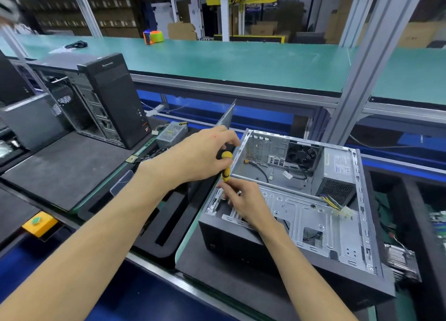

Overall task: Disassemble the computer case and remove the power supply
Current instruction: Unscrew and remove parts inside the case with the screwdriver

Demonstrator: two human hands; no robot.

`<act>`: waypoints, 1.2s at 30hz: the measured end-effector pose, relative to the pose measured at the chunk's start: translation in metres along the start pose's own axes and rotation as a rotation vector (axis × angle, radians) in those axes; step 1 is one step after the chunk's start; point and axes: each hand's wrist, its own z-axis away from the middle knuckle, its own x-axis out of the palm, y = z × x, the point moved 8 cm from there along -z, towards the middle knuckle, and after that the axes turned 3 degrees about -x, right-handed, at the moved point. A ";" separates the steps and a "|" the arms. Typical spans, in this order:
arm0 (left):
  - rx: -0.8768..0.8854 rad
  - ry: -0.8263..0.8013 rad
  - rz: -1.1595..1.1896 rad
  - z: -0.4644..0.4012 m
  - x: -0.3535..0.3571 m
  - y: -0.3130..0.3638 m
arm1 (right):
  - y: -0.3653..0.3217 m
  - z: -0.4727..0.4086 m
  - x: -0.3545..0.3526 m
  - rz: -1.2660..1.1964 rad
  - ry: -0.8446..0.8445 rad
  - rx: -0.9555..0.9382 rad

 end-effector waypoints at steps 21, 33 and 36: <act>-0.011 0.009 -0.136 0.002 0.009 0.016 | -0.007 -0.002 -0.003 0.062 0.029 -0.023; 0.051 0.008 -0.058 0.006 0.008 0.013 | -0.002 -0.001 0.000 0.042 0.001 0.000; -0.032 0.008 -0.175 0.000 0.006 0.004 | -0.005 -0.001 0.001 0.068 -0.005 -0.036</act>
